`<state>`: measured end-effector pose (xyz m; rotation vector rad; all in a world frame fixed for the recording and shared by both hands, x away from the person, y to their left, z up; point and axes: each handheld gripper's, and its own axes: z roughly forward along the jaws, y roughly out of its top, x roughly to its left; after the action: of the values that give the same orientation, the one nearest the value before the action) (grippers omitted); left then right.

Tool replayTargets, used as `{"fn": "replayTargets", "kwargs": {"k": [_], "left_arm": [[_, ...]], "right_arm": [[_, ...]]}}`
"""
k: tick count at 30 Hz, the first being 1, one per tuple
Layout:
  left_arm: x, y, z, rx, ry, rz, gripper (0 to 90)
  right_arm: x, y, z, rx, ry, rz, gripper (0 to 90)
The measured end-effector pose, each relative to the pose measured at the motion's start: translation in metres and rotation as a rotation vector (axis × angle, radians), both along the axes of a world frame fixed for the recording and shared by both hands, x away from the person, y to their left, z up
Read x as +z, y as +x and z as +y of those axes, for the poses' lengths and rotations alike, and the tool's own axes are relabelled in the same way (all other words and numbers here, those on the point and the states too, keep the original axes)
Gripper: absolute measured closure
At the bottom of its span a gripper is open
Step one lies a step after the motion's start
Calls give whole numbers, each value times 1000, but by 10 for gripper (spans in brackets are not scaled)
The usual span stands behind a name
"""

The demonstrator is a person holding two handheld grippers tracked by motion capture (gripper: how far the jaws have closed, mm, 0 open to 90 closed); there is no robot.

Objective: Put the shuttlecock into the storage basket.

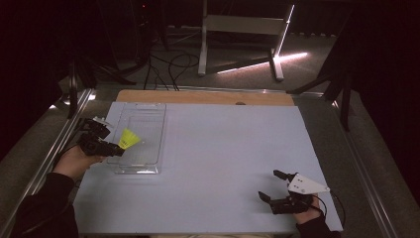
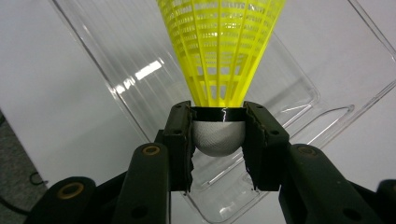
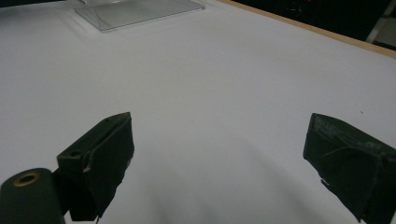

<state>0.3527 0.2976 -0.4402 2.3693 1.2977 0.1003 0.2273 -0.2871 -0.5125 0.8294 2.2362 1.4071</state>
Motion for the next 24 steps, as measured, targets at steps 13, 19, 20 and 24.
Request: {"fn": "replayTargets", "kwargs": {"k": [13,19,20,24], "left_arm": [[-14,6,-6,-11,38,82,656],[-17,10,-8,-2,45,112,656],[-17,11,-8,-6,46,114,656],[-15,12,-11,-6,55,116,655]], "right_arm": [[0,0,0,-2,-1,2,86],[0,0,0,-2,-2,0,86],[0,0,0,-1,-2,-1,86],[0,0,-1,-7,-1,-1,86]]}}
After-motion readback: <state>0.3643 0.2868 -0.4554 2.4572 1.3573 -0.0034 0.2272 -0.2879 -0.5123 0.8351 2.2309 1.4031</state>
